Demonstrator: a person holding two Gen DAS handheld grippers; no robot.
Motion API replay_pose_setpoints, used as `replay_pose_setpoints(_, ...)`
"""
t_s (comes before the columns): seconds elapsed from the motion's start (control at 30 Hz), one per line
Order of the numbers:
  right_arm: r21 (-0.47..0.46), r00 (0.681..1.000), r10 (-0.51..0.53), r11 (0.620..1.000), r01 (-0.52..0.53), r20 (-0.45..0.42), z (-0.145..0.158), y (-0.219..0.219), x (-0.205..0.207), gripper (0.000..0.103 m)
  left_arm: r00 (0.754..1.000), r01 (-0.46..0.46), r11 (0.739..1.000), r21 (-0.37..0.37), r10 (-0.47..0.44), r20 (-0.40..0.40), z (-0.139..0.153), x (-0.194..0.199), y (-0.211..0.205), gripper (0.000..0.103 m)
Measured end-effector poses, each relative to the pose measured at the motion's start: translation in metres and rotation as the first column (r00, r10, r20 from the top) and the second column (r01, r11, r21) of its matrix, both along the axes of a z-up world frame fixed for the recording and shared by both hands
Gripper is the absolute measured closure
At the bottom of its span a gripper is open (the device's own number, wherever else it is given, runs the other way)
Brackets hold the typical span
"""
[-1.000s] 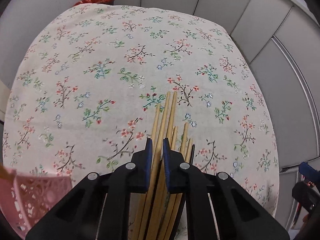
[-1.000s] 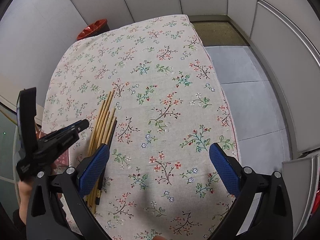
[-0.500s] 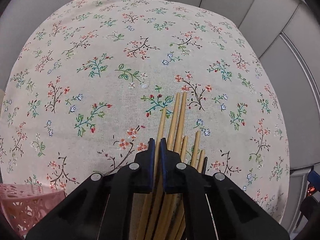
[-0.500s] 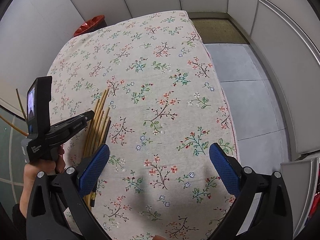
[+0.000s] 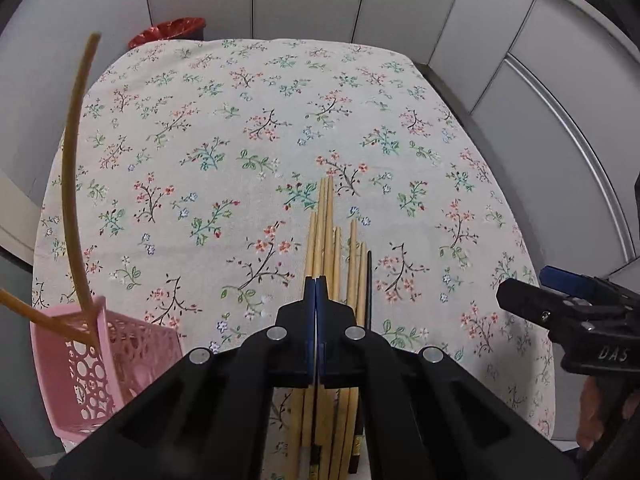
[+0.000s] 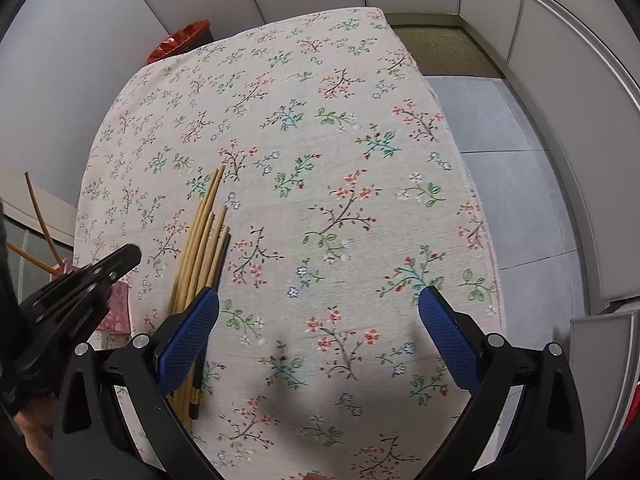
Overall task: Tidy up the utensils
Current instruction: 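Close the left tool on one chopstick from the pile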
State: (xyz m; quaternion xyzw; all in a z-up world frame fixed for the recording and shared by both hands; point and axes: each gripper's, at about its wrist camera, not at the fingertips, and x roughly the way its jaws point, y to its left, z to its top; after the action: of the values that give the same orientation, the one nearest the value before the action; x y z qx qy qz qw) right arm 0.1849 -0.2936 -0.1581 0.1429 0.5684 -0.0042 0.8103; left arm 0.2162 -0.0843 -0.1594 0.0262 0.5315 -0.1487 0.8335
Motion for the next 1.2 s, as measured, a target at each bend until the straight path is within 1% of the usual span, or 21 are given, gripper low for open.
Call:
replay_pose_setpoints(0.03, 0.01, 1.0, 0.0, 1.0, 0.0, -0.002, 0.0, 0.002, 0.0, 0.007, 1.0, -0.003, 1.0, 0.01, 0.003, -0.005, -0.003, -0.001, 0.0, 0.101)
replay_pose_setpoints(0.1, 0.024, 1.0, 0.008, 1.0, -0.008, -0.005, 0.0, 0.007, 0.0, 0.007, 1.0, -0.004, 0.999, 0.036, 0.005, -0.026, -0.013, 0.003, -0.001, 0.088)
replay_pose_setpoints(0.13, 0.022, 1.0, 0.013, 1.0, -0.013, -0.005, 0.0, 0.01, 0.0, 0.007, 0.999, -0.004, 0.999, 0.047, 0.005, -0.032, -0.018, 0.003, -0.003, 0.08)
replay_pose_setpoints(0.17, 0.018, 1.0, 0.017, 1.0, -0.017, -0.006, 0.0, 0.011, 0.0, 0.007, 0.999, -0.005, 0.998, 0.059, 0.007, -0.033, -0.023, 0.005, -0.005, 0.08)
replay_pose_setpoints(0.3, -0.014, 1.0, 0.02, 1.0, -0.021, -0.017, -0.003, 0.008, -0.002, 0.007, 0.998, -0.026, 0.996, 0.085, 0.03, -0.053, -0.041, 0.025, -0.012, 0.08)
replay_pose_setpoints(0.5, -0.022, 0.999, 0.01, 1.0, -0.011, -0.033, -0.009, -0.005, -0.002, 0.007, 0.994, -0.049, 0.998, 0.045, 0.053, -0.095, -0.053, 0.045, -0.01, 0.087)
replay_pose_setpoints(0.57, -0.031, 0.999, 0.015, 0.999, -0.016, -0.035, -0.011, -0.006, -0.001, 0.007, 0.994, -0.047, 0.998, 0.045, 0.051, -0.1, -0.055, 0.048, -0.013, 0.09)
replay_pose_setpoints(0.63, -0.037, 0.999, 0.019, 0.999, -0.02, -0.04, -0.013, -0.007, 0.001, 0.007, 0.993, -0.042, 0.998, 0.05, 0.047, -0.11, -0.058, 0.05, -0.016, 0.091)
replay_pose_setpoints(0.77, -0.036, 0.999, 0.02, 0.999, -0.021, -0.047, -0.015, -0.009, 0.002, 0.007, 0.995, -0.036, 0.996, 0.083, 0.044, -0.087, -0.059, 0.051, -0.023, 0.091)
replay_pose_setpoints(0.83, -0.038, 0.999, 0.016, 0.999, -0.018, -0.047, -0.015, -0.009, 0.002, 0.007, 0.995, -0.049, 0.994, 0.093, 0.057, -0.081, -0.059, 0.052, -0.022, 0.096)
replay_pose_setpoints(0.87, -0.038, 0.999, 0.017, 0.999, -0.019, -0.048, -0.016, -0.009, 0.002, 0.007, 0.995, -0.052, 0.994, 0.091, 0.059, -0.081, -0.059, 0.051, -0.021, 0.097)
replay_pose_setpoints(0.93, -0.037, 0.998, 0.018, 0.999, -0.02, -0.052, -0.016, -0.008, 0.002, 0.007, 0.996, -0.044, 0.995, 0.093, 0.051, -0.073, -0.053, 0.045, -0.02, 0.097)
replay_pose_setpoints(1.03, -0.028, 0.998, 0.024, 0.999, -0.025, -0.057, -0.018, -0.005, 0.004, 0.007, 0.999, -0.022, 0.996, 0.087, 0.026, -0.042, -0.034, 0.028, -0.015, 0.097)
replay_pose_setpoints(1.17, -0.001, 0.998, 0.027, 1.0, -0.027, -0.051, -0.02, 0.001, 0.011, 0.008, 1.0, 0.012, 0.996, 0.086, -0.012, -0.002, -0.007, -0.004, -0.006, 0.097)
replay_pose_setpoints(1.2, 0.01, 0.999, 0.029, 1.0, -0.028, -0.044, -0.02, 0.004, 0.014, 0.01, 1.0, 0.017, 0.996, 0.082, -0.018, 0.01, 0.001, -0.012, -0.004, 0.097)
